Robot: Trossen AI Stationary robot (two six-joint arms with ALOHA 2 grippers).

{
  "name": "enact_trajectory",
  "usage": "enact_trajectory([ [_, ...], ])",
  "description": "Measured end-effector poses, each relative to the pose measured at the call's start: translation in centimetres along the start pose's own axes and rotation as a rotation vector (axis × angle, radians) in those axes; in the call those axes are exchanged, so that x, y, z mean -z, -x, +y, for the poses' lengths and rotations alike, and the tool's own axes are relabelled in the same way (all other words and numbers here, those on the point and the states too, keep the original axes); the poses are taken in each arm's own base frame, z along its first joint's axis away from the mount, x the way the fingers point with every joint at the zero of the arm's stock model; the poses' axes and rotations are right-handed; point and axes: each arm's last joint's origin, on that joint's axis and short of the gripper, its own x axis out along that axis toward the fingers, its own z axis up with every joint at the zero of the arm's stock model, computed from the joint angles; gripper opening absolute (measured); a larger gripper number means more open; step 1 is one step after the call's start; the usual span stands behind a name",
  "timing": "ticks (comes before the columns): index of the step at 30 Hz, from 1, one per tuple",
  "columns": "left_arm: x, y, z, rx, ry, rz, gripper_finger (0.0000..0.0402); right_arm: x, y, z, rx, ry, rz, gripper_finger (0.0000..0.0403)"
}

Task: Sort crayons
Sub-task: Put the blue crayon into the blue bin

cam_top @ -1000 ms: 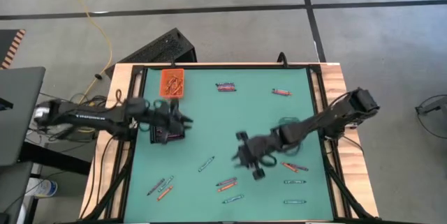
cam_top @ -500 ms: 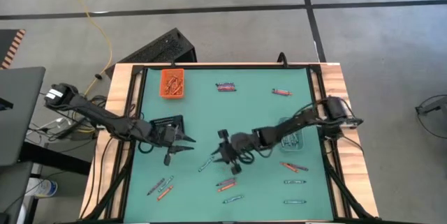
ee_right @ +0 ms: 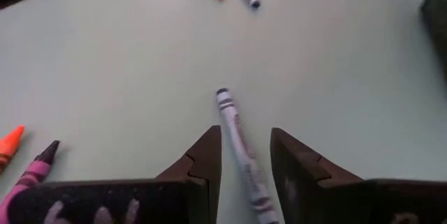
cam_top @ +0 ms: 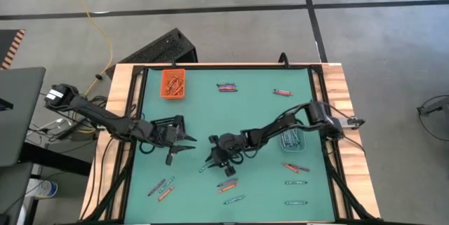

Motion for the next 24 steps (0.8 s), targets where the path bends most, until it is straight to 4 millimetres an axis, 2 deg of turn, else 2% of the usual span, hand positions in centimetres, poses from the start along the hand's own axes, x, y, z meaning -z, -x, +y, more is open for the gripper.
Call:
enact_trajectory([
  [10, 0.0, 0.0, 0.0, 0.0, 0.0, 0.001, 0.011, 1.3, 0.0, -0.1, 0.006, -0.027, 0.134, 0.0113],
  [13, 0.0, 0.0, 0.0, 0.0, -0.001, 0.002, 0.011, 1.6, 0.1, -0.4, 0.012, -0.036, 0.161, 0.0089],
  [19, 0.1, 0.0, 0.0, 0.0, 0.0, 0.006, 0.011, 1.8, 0.3, -0.8, 0.017, -0.048, 0.18, 0.0012],
  [24, 0.2, 0.0, 0.0, 0.0, 0.002, 0.021, 0.011, 1.2, 1.1, -0.8, 0.002, -0.06, 0.191, 0.0011],
])
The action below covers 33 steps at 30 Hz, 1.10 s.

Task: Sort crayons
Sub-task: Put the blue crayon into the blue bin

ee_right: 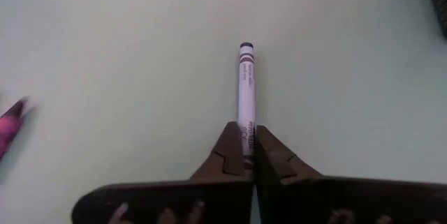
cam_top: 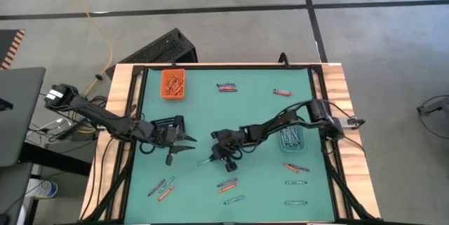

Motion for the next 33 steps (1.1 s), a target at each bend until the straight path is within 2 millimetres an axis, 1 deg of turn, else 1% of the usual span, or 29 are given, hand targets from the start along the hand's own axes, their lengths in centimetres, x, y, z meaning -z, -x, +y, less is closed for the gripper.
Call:
enact_trajectory([
  [3, 0.1, 0.0, 0.0, 0.0, 0.008, 0.009, 0.011, -1.0, 1.4, 0.5, -0.01, -0.001, 0.028, 0.0005],
  [6, 0.3, 0.0, 0.0, -0.005, 0.021, 0.028, 0.011, -2.5, 3.7, 1.7, -0.031, 0.006, 0.077, 0.0003],
  [10, 0.5, 0.0, 0.0, -0.007, 0.031, 0.05, 0.011, -4.5, 7.7, 4.2, 0.033, 0.014, 0.178, 0.0003],
  [14, 0.5, 0.0, 0.0, -0.007, 0.032, 0.048, 0.011, -5.7, 11.5, 7.2, 0.136, 0.014, 0.259, 0.0003],
  [17, 0.5, 0.0, 0.0, -0.007, 0.036, 0.048, 0.011, -6.2, 14.3, 9.2, 0.21, -0.016, 0.301, 0.0003],
  [21, 0.5, 0.0, 0.0, -0.008, 0.044, 0.049, 0.011, -5.9, 17.4, 11.5, 0.323, -0.09, 0.365, 0.0002],
  [25, 0.5, 0.0, 0.0, -0.008, 0.044, 0.047, 0.011, -5.0, 20.2, 13.1, 0.451, -0.206, 0.432, 0.0002],
  [29, 0.5, 0.0, 0.0, -0.016, 0.043, 0.047, 0.011, -3.6, 22.3, 13.9, 0.594, -0.398, 0.51, 0.0002],
  [33, 0.5, 0.0, 0.1, -0.026, 0.044, 0.047, 0.011, -2.3, 23.8, 14.1, 0.772, -0.625, 0.585, 0.0002],
])
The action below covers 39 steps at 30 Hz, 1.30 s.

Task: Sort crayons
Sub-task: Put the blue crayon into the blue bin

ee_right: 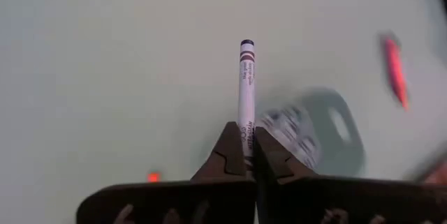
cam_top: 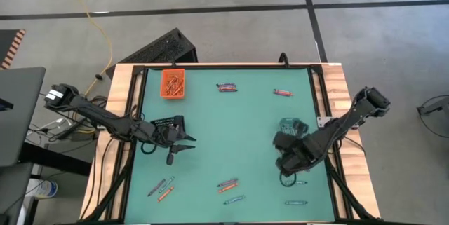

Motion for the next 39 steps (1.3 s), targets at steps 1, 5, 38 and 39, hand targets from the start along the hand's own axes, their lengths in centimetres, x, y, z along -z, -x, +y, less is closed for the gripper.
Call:
enact_trajectory([
  [1, 0.0, 0.0, 0.0, -0.001, 0.0, 0.0, 0.011, 0.2, -0.1, -0.3, 0.036, -0.056, 0.03, 0.0002],
  [5, 0.0, 0.0, 0.0, -0.001, 0.001, 0.0, 0.011, 0.9, -0.5, -1.2, 0.129, -0.267, 0.122, 0.0002],
  [38, 0.1, 0.0, 0.0, -0.008, 0.007, 0.007, 0.011, 0.6, -6.5, -2.9, 0.197, -0.501, 0.268, 0.0067],
  [39, 0.1, 0.0, 0.0, -0.008, 0.007, 0.007, 0.011, 0.4, -6.5, -2.7, 0.17, -0.473, 0.263, 0.0067],
])
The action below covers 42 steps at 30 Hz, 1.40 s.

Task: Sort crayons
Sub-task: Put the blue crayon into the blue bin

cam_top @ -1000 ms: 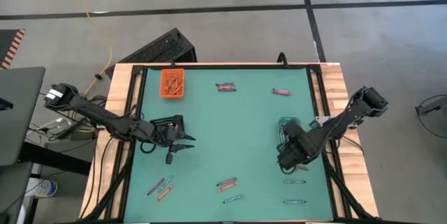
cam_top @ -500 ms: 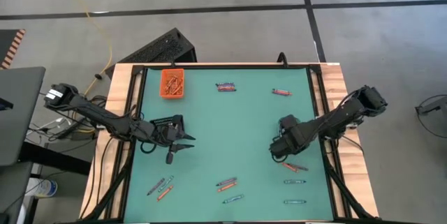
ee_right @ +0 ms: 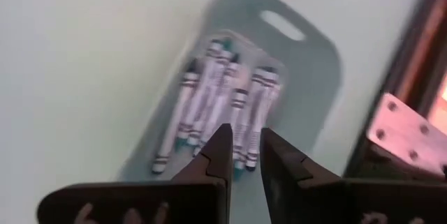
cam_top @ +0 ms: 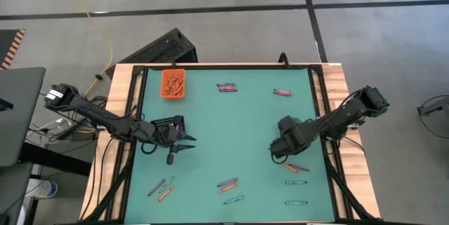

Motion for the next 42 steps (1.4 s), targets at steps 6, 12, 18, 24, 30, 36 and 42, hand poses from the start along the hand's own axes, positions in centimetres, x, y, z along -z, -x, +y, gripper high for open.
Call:
enact_trajectory([
  [6, 0.0, 0.0, 0.0, 0.0, 0.017, 0.0, 0.011, -0.8, 1.1, 2.3, -0.21, 0.185, -0.128, 0.0067],
  [12, -0.1, 0.0, 0.0, 0.001, 0.035, -0.006, 0.011, -3.8, 1.7, 4.3, -0.289, 0.375, -0.488, 0.0064],
  [18, 0.0, 0.0, 0.0, 0.0, 0.05, 0.004, 0.011, -6.5, 1.4, 5.6, -0.649, 0.628, -0.381, 0.0063],
  [24, 0.4, 0.0, 0.0, -0.003, 0.038, 0.041, 0.011, -3.1, 3.1, 6.4, -0.814, 0.717, -0.205, 0.0063],
  [30, 0.4, 0.0, 0.0, -0.003, 0.056, 0.042, 0.011, 1.8, 3.9, 6.1, -0.828, 0.686, 0.094, 0.0063],
  [36, 0.3, 0.0, 0.0, -0.003, 0.061, 0.031, 0.011, 3.9, 4.8, 6.4, -0.832, 0.804, -0.053, 0.0063],
  [42, 0.2, 0.0, 0.0, -0.002, 0.061, 0.025, 0.011, 4.3, 5.2, 6.6, -0.859, 0.902, -0.138, 0.0063],
])
